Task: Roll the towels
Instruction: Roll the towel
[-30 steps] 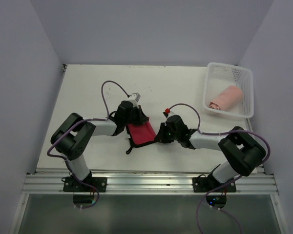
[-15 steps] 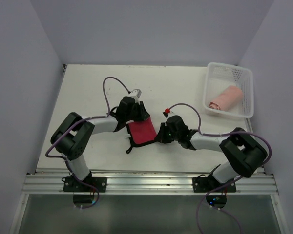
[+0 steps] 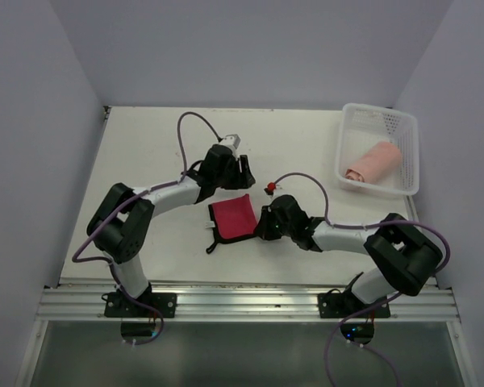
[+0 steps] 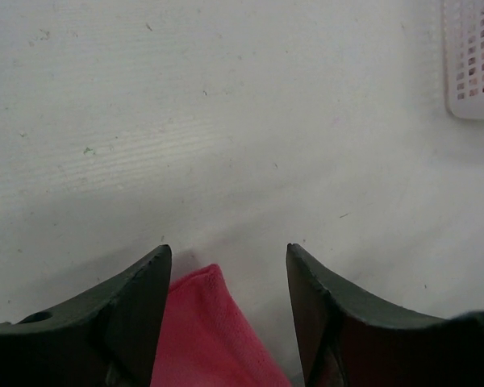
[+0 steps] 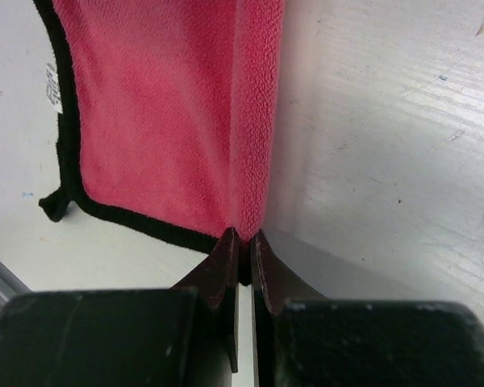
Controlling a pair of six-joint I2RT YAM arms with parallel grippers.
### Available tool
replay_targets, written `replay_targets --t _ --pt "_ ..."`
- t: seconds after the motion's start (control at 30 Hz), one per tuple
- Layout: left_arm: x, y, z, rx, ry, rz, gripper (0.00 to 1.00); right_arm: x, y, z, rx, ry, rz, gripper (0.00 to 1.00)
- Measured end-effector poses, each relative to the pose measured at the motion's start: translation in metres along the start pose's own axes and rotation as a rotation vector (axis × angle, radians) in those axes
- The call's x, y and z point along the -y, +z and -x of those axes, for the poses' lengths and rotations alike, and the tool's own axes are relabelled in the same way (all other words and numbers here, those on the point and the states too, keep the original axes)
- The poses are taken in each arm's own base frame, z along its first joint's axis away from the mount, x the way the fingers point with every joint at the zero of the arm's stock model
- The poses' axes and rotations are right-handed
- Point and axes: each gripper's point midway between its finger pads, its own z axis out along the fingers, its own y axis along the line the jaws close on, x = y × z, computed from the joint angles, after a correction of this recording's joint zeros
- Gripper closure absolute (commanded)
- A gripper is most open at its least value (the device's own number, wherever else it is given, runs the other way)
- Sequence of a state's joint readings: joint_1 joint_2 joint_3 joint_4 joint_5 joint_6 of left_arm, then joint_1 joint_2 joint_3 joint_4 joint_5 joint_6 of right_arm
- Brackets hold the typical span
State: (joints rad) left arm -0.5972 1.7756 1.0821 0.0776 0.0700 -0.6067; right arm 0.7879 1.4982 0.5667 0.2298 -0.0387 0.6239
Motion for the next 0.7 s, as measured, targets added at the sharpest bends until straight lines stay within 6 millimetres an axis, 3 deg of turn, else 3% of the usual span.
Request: replay_targets --t 0.37,0.7 --pt "-0.003 0.009 -0.051 -0.162 0.081 0.116 0.35 -0.004 -0.002 0.004 0.045 -0.035 -0.027 1.00" --pt "-0.006 0.009 -0.058 -0.188 0.144 0.198 0.44 -0.003 -0.004 0.009 0.068 -0.034 -0.040 1.00"
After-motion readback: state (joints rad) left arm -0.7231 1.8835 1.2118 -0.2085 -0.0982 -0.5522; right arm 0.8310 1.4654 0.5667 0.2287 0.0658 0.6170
